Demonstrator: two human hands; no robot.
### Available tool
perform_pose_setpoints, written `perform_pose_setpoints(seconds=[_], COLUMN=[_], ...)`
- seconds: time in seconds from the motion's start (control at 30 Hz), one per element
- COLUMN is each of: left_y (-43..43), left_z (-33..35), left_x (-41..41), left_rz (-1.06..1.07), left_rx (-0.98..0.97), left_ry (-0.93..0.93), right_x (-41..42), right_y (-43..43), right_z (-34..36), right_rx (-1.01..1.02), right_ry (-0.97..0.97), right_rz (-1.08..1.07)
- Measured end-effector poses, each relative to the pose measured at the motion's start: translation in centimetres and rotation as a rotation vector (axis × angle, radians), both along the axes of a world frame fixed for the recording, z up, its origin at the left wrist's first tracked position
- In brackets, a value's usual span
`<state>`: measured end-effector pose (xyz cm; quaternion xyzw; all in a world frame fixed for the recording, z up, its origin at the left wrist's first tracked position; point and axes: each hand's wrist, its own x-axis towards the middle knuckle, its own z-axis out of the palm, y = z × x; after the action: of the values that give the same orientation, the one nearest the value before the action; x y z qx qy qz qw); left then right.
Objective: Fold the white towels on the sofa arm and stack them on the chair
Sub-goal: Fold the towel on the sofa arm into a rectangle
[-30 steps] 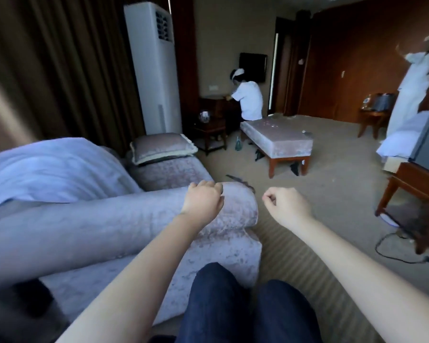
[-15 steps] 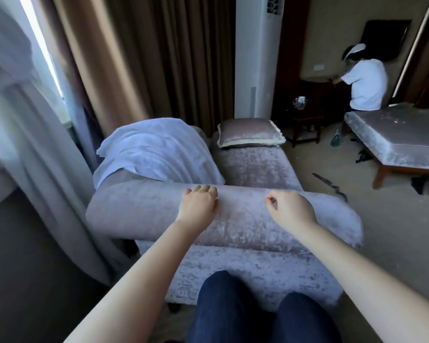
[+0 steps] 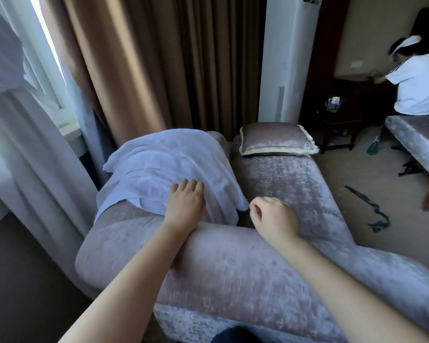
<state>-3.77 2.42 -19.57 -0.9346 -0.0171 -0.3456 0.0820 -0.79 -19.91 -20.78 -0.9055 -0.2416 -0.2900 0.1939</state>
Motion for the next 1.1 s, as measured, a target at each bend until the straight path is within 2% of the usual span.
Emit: perform_pose_setpoints(seconds=[0.3,0.43,0.53,0.63,0.83,1.0,1.1], left_y=[2.6,2.8,3.0,3.6,3.6,3.3,2.8], left_z=[-1.1,-1.4,-1.6,-2.0,-1.9,-1.8,-1.7], left_x=[3.8,4.3,4.8,5.3,5.7,5.2,4.9], left_rz=[0.151,0.181,0.229,0.281,0.339,0.34,0.328], left_rx=[-0.263,-0.244,-0.188,-0.142,-0.128,-0.156,-0.159], left_ry=[-0.194,-0.265,-0.299,-0.286,-0.216,-0.176,-0.146], right_x=[7.0,9.1,10.4,11.5,12.1,9.4,6.4], right_y=[10.8,14.3,16.0,16.6,14.7,13.3,12.3], right_z=[0.3,0.8,0.8,0.4,1.2,2.1,1.7], right_rx=[0.05,0.146,0.145,0.134,0.265,0.132,0.079], right_ry=[0.129,0.211,0.206,0.158,0.086,0.179,-0.012], right_rz=[0.112,0.089,0.064,0.043,0.108,0.17,0.272])
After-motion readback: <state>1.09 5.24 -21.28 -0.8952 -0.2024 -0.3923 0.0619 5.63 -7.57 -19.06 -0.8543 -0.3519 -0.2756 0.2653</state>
